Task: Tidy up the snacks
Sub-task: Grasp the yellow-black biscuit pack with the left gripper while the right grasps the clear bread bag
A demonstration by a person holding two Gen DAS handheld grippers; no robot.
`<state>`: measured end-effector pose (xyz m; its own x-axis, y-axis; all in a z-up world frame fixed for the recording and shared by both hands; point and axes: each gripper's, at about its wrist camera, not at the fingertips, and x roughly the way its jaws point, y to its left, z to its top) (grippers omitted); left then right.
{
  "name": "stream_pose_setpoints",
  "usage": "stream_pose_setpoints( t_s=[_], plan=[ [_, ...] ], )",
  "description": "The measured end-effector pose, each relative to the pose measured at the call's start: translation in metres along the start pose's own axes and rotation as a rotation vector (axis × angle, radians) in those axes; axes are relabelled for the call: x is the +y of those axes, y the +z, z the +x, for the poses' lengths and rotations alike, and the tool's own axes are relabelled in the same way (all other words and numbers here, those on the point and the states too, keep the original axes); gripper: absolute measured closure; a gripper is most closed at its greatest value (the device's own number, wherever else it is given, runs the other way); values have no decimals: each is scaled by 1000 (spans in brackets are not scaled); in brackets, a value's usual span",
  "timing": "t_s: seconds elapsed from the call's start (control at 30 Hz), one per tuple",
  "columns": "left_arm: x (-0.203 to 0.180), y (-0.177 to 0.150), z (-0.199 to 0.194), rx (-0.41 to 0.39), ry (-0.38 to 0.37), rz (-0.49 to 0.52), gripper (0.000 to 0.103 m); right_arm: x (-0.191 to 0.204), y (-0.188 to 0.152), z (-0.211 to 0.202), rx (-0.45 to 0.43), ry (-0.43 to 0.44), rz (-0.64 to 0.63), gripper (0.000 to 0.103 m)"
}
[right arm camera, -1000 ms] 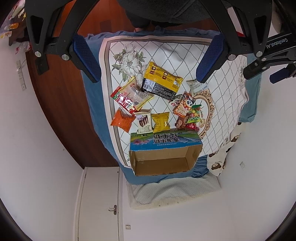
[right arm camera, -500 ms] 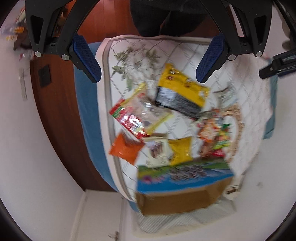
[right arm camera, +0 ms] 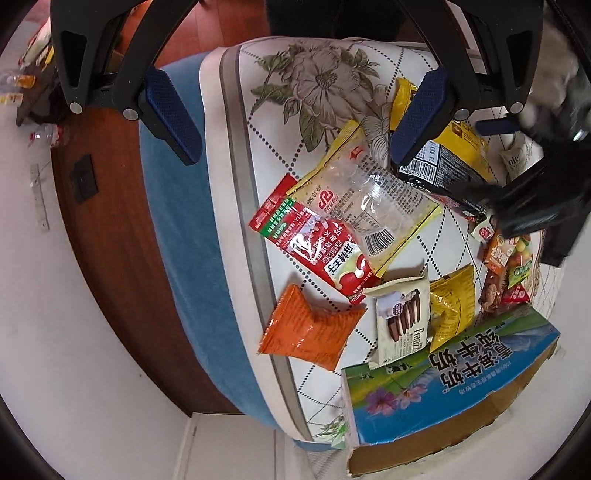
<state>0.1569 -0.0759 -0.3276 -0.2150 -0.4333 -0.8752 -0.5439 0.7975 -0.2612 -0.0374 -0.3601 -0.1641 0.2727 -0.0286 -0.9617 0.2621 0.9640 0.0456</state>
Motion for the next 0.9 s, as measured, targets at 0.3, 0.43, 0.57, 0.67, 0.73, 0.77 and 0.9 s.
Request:
stream_pose_setpoints(
  t_s=[0.3, 0.43, 0.57, 0.67, 0.73, 0.77, 0.9],
  plan=[
    [-40, -47, -5, -224, 295, 386, 12, -11, 10, 7, 17, 62, -48, 0],
    [-54, -75, 6, -285, 504, 671, 13, -1, 20, 13, 18, 100, -113, 0],
    [-53, -95, 21, -278, 551, 814, 12, 27, 32, 33, 63, 156, -253, 0],
    [-47, -94, 5, -244, 477, 777, 11, 50, 39, 62, 143, 207, -350, 0],
    [-35, -90, 2, -200, 380, 681, 11, 62, 41, 79, 180, 204, -373, 7],
    [-27, -88, 1, -185, 319, 612, 11, 67, 42, 87, 195, 193, -367, 13],
    [-13, -96, -10, -237, 207, 477, 16, 68, 40, 90, 218, 153, -260, 19]
  ],
)
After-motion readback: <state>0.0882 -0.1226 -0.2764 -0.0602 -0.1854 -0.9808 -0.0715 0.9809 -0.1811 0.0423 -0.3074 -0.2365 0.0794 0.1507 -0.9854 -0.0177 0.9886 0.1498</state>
